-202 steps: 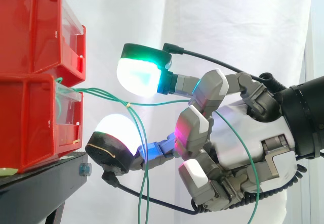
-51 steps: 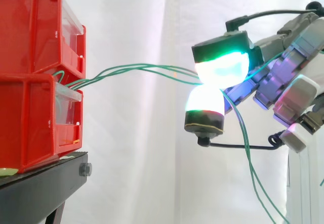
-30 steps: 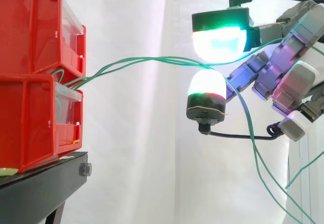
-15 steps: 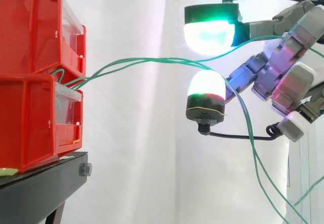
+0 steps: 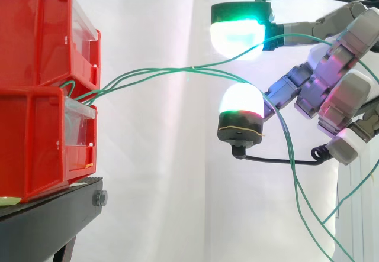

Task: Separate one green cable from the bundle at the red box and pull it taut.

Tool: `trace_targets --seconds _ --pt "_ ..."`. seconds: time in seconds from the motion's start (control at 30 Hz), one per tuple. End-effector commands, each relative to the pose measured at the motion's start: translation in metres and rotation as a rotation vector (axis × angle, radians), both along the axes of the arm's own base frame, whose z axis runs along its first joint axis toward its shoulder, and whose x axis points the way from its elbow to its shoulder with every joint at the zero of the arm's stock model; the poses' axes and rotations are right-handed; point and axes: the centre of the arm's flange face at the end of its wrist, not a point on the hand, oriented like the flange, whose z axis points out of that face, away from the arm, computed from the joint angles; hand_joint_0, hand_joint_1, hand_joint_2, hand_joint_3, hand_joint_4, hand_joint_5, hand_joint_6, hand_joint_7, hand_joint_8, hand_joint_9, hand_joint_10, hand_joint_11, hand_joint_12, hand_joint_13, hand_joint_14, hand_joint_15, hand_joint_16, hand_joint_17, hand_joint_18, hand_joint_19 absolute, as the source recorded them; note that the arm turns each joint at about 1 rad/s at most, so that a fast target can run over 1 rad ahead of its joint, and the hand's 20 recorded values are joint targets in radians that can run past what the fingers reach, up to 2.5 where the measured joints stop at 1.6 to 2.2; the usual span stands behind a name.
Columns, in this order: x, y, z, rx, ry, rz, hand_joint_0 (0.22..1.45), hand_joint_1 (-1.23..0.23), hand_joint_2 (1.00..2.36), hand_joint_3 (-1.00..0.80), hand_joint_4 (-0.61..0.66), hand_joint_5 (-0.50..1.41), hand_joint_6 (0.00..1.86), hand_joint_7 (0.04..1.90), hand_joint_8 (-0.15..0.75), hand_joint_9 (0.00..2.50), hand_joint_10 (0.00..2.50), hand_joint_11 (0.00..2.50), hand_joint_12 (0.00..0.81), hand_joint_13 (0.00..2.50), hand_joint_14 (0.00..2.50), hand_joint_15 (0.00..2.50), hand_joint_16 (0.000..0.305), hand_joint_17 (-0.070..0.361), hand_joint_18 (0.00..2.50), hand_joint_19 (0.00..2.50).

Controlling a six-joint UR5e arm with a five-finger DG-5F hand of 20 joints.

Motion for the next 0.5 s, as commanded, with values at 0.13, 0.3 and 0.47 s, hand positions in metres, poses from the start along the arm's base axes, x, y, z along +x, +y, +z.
trace_targets --seconds 0.13,0.3,0.47 --pt "-0.0002 -0.0009 -0.0005 0.000 0.001 -0.001 0.65 -0.72 1.00 -0.50 0.08 0.14 0.50 1.30 0.232 2.06 0.02 0.59 0.376 1.56 0.02 0.62 0.054 0.122 1.23 0.47" --pt "0.0000 -0.0008 -0.0005 0.000 -0.001 -0.001 0.68 -0.81 1.00 -0.46 0.07 0.14 0.50 1.30 0.227 2.08 0.02 0.59 0.378 1.55 0.02 0.62 0.054 0.121 1.23 0.46" --pt "-0.0001 0.0002 -0.0011 0.000 0.001 0.000 0.69 -0.85 1.00 -0.45 0.08 0.14 0.50 1.31 0.235 2.07 0.02 0.60 0.379 1.55 0.02 0.62 0.054 0.122 1.23 0.46"
